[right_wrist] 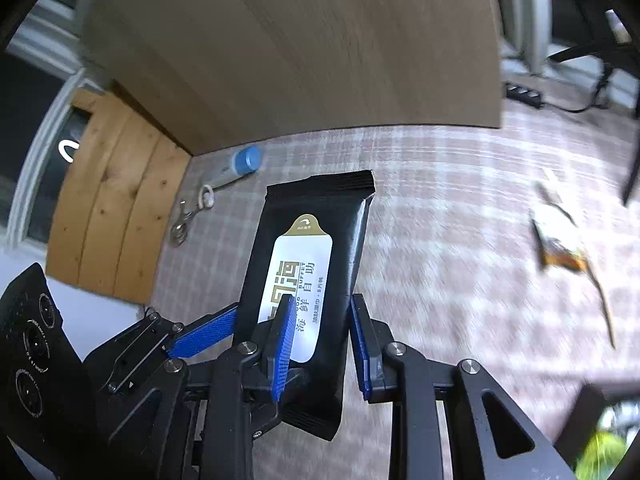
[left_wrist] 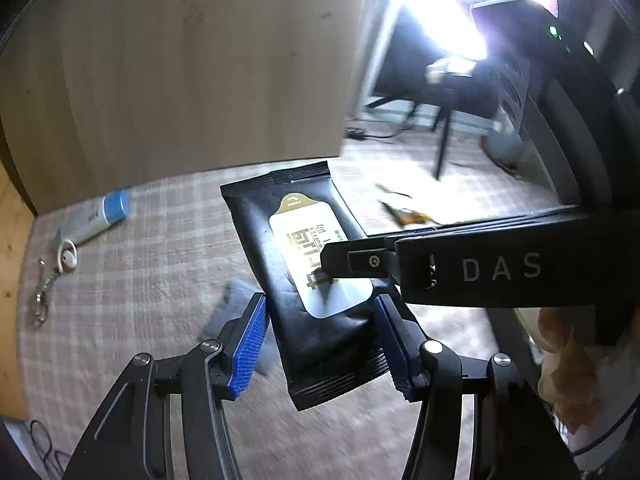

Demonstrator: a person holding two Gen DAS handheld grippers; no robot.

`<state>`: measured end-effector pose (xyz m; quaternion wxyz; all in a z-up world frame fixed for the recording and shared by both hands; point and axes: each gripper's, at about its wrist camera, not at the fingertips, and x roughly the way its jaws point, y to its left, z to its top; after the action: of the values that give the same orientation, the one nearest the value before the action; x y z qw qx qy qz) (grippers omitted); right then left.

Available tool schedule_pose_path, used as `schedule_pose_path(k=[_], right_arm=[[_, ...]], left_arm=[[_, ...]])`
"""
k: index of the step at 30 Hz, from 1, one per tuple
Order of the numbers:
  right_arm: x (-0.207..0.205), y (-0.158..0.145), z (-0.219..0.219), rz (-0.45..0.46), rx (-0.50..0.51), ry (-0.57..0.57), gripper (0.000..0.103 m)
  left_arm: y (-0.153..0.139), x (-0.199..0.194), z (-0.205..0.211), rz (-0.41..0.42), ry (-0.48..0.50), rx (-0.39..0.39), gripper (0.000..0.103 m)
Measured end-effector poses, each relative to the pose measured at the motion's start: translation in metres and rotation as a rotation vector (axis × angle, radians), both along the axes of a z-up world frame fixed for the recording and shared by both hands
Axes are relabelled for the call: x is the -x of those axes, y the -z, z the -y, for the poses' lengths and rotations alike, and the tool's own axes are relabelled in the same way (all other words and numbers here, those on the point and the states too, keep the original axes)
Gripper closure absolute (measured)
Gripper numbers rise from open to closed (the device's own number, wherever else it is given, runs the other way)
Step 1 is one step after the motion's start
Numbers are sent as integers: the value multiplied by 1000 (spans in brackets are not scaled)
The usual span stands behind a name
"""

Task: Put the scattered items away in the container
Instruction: 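Grasp the black wet-wipe pack with the right tool and lift it, then carry the wet-wipe pack to the bin and open the right tool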

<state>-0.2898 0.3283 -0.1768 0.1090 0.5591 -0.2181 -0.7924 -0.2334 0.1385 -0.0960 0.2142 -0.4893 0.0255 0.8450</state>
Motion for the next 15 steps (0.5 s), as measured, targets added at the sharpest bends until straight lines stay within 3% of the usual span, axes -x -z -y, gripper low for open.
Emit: schedule_pose_path(k=[9,15], right_arm=[[-88,-42,-59,-73,-38,73,79],[-140,-49,-106,-56,-67,158,79]], left_arm=[[-46,-80,-56,-63,138,-26,45],[-47,-120,-119,-52,255,-31,45]])
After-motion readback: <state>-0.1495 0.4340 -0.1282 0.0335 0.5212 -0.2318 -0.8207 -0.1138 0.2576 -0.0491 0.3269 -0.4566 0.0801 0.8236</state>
